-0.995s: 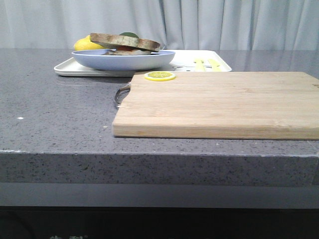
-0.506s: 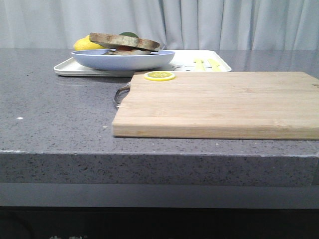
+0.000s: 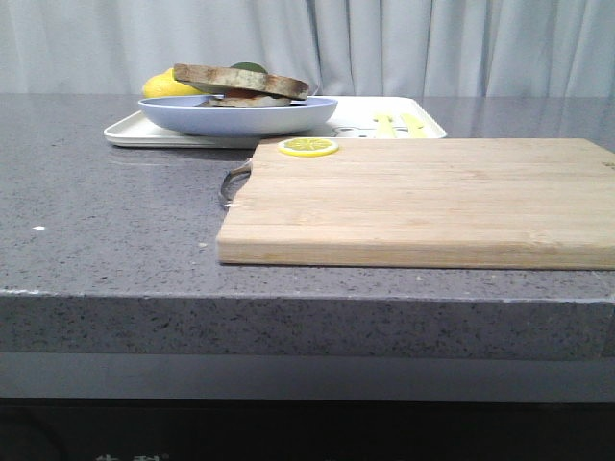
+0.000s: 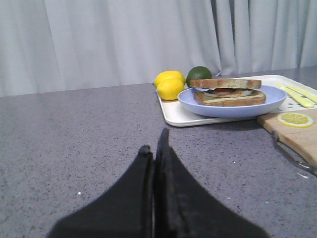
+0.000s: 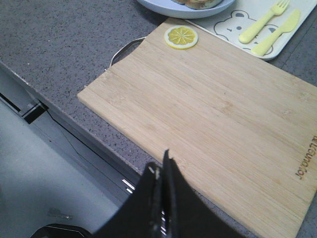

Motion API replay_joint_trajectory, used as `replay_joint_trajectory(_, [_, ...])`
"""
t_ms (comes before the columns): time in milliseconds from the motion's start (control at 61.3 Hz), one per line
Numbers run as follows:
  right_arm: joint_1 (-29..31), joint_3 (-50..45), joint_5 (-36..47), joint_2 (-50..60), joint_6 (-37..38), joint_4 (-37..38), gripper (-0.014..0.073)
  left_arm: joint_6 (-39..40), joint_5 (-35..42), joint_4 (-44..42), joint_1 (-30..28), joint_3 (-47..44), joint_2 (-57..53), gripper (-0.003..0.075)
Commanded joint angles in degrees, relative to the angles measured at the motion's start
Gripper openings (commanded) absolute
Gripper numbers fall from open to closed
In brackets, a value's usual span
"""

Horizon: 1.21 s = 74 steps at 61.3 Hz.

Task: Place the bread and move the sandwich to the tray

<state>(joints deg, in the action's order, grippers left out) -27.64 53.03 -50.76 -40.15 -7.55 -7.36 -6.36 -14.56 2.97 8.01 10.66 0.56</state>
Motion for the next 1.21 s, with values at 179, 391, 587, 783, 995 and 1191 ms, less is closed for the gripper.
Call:
replay_joint_trajectory(179, [0.2,1.22,3.46,0.14,-0.25,-0.61,-0.0069,0.03,16.71,2.94,-2.12,-9.42,-2.14,-0.002])
replay_joint_trajectory(391, [0.2,1.22,3.42,0.14,-0.25,-0.61,-0.0069,0.03,17.62,3.02,-2.35,-10.92,-2.14,-0.002])
replay_joint_trajectory(587, [0.2,1.22,3.47,0.14,-0.25,-0.61,-0.0069,0.03,17.49,3.02,-2.35,-10.92,-2.04,-0.002])
replay_joint_trajectory(783, [0.2,1.22,3.47,0.14,-0.25,-0.61,-0.0069,0.03,17.39,4.55,-2.35,-11.01,-2.04,-0.002])
replay_joint_trajectory(995, [0.2,1.22,3.47,0.14,-0.25,-0.61,-0.0069,0.56,17.62,3.13,-2.35,-11.01,-2.04,-0.002])
replay_joint_trajectory(1191, [0.2,1.22,3.47,0.14,-0.25,-0.61,-0.0069,3.07,17.98,2.49,-2.35,-11.01,-2.04,-0.002])
